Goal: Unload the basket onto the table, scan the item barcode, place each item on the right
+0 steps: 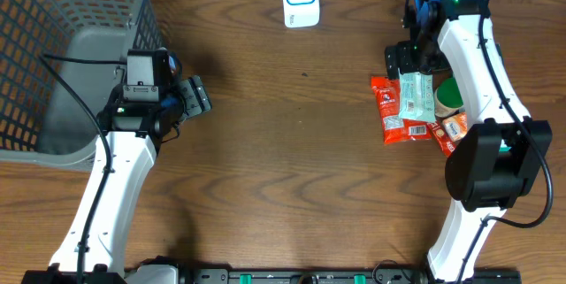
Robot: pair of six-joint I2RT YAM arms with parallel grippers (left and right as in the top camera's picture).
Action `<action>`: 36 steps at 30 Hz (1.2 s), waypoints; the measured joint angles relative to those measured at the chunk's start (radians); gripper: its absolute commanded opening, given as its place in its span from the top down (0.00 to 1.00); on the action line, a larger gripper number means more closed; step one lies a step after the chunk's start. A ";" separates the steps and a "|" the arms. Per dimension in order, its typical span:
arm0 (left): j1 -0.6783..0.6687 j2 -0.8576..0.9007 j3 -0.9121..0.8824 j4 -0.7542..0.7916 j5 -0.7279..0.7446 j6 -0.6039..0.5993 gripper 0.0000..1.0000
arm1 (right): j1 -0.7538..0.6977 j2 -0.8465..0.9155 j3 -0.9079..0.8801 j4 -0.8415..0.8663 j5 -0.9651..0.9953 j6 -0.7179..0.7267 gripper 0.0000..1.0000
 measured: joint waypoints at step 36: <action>0.000 0.000 0.000 0.000 0.000 0.000 0.18 | 0.054 -1.058 -0.001 0.000 0.001 0.000 0.01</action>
